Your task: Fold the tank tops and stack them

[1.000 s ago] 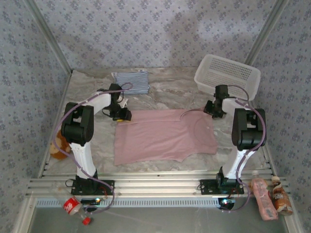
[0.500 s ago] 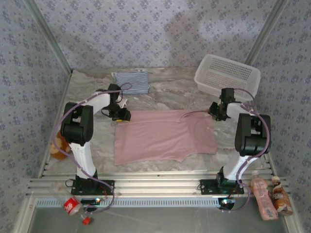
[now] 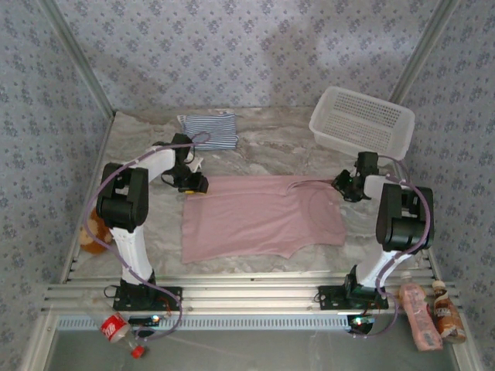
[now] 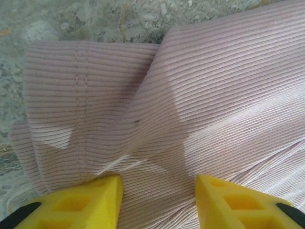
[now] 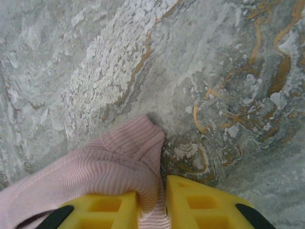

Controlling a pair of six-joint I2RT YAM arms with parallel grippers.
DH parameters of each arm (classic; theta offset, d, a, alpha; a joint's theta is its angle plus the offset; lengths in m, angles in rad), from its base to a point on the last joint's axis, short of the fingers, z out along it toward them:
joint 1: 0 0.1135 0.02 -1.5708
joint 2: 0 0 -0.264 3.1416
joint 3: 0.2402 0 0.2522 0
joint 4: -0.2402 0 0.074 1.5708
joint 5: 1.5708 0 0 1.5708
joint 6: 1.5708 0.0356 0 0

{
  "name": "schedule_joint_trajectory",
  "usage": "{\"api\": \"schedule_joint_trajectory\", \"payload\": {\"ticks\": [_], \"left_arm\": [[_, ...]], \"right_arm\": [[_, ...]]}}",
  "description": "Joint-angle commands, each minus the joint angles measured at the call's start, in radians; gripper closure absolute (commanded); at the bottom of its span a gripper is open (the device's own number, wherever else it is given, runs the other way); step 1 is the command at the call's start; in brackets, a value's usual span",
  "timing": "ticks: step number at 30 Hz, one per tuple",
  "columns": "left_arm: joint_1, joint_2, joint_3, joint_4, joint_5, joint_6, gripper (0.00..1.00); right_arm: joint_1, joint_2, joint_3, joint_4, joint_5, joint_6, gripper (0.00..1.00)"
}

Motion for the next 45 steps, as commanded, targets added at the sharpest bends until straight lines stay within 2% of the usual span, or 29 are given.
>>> {"api": "schedule_joint_trajectory", "payload": {"ticks": [1,7,12,15,19,24,27,34,36,37,39,41,45], "left_arm": [[0.021,0.034,-0.025,-0.052,-0.048,0.026,0.55],[0.028,0.036,-0.019,-0.059,-0.042,0.03,0.55],[0.028,0.03,0.005,-0.077,-0.008,0.024,0.55],[0.028,0.025,0.025,-0.088,0.004,0.023,0.55],[0.029,0.027,0.046,-0.098,0.009,0.021,0.55],[0.028,0.027,0.049,-0.1,0.015,0.02,0.55],[0.027,0.027,0.052,-0.104,0.015,0.023,0.55],[0.024,0.013,0.049,-0.103,0.016,0.014,0.55],[0.024,0.008,0.049,-0.1,0.017,0.01,0.55],[0.024,0.008,0.049,-0.099,0.018,0.011,0.55],[0.024,0.009,0.049,-0.105,0.016,0.016,0.55],[0.025,0.008,0.049,-0.11,0.01,0.022,0.55],[0.024,0.006,0.047,-0.112,-0.001,0.031,0.55]], "right_arm": [[-0.035,0.003,-0.035,0.036,-0.027,0.055,0.75],[-0.046,-0.008,-0.034,0.074,-0.074,0.071,0.72],[-0.026,-0.074,-0.044,0.068,-0.098,-0.007,0.69],[-0.008,-0.11,-0.033,0.0,-0.105,-0.07,0.64],[-0.009,-0.167,-0.05,-0.099,-0.09,-0.09,0.63],[-0.016,-0.241,-0.079,-0.19,-0.067,-0.12,0.65],[-0.014,-0.27,-0.067,-0.152,-0.069,-0.139,0.69],[0.075,-0.158,0.118,-0.109,-0.079,-0.168,0.75],[0.093,-0.104,0.17,-0.124,-0.085,-0.172,0.73],[0.103,-0.068,0.204,-0.148,-0.084,-0.185,0.68],[0.117,-0.013,0.261,-0.194,-0.039,-0.186,0.62],[0.122,0.018,0.292,-0.215,0.019,-0.166,0.6],[0.172,0.068,0.385,-0.285,0.214,-0.187,0.54]]}}
